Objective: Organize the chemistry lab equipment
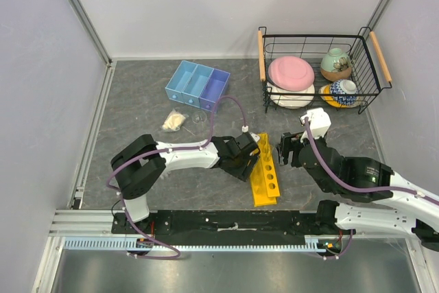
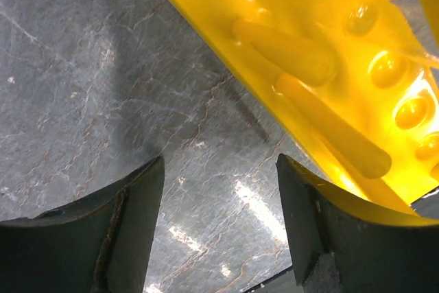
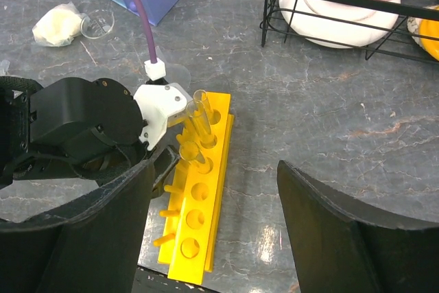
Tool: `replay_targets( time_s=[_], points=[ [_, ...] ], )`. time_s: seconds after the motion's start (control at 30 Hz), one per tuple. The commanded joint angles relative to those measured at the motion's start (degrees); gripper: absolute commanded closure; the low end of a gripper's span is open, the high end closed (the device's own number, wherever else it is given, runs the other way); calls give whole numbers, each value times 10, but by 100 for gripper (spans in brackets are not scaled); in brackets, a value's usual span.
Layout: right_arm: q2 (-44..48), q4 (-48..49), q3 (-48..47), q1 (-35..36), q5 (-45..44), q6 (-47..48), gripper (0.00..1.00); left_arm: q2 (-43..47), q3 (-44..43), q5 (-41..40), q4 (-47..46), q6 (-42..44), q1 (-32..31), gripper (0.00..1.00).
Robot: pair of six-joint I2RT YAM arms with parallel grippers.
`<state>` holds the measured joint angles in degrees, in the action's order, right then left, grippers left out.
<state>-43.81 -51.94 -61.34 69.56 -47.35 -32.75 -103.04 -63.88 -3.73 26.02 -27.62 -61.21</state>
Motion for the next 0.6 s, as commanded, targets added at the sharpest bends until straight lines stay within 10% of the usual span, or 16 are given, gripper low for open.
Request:
replay_targets(
  time_s=[0.0,0.57],
  points=[
    [4,15,10,3,6,0,20,-15,7,-17,-44,-39,-5,27],
    [7,-3,12,2,-10,-12,20,-94,-67,17,-90,-64,-28,27]
  ],
)
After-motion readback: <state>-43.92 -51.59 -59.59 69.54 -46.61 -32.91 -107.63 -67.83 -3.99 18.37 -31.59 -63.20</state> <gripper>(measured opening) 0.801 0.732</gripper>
